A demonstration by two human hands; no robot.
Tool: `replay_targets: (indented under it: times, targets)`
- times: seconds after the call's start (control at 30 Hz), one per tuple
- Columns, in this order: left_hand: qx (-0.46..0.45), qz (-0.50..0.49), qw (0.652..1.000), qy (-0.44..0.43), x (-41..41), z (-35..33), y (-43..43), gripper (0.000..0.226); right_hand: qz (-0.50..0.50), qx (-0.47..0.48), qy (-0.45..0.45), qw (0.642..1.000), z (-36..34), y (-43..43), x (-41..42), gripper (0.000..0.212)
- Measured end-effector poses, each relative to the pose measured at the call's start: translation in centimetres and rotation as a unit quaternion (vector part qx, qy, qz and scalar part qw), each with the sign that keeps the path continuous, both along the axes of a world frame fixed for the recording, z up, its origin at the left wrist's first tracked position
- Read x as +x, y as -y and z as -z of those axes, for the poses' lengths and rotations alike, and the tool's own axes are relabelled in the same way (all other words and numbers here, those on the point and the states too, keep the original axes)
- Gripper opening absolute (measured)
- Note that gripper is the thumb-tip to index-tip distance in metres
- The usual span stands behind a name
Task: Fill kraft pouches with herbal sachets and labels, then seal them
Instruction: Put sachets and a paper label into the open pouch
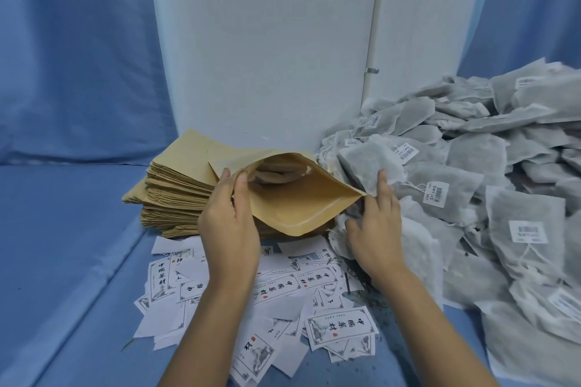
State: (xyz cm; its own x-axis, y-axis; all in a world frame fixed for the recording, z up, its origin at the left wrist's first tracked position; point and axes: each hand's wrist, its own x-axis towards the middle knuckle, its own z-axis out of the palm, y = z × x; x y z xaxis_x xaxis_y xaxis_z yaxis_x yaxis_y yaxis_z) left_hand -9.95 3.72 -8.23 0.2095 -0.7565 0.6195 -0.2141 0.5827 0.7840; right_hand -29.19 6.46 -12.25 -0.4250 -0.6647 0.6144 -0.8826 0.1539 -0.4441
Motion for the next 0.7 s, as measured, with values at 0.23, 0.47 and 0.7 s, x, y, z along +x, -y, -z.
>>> replay_targets:
  times: [0.23, 0.47, 0.7]
  targets:
    - [-0.023, -0.029, 0.998, -0.057, 0.2, -0.2, -0.3, 0.037, -0.066, -0.113, 0.097, 0.987, -1.1, -0.4, 1.1, 0.031]
    - [-0.021, -0.04, 0.996, -0.071, 0.6, -0.2, -0.1, 0.038, -0.043, -0.109, 0.099, 0.988, -1.4, -0.4, 1.2, 0.032]
    - [-0.035, -0.041, 0.997, -0.059, 0.5, 0.0, 0.0, 0.036, -0.08, -0.048, 0.09, 0.992, -0.9, -0.6, 1.0, 0.041]
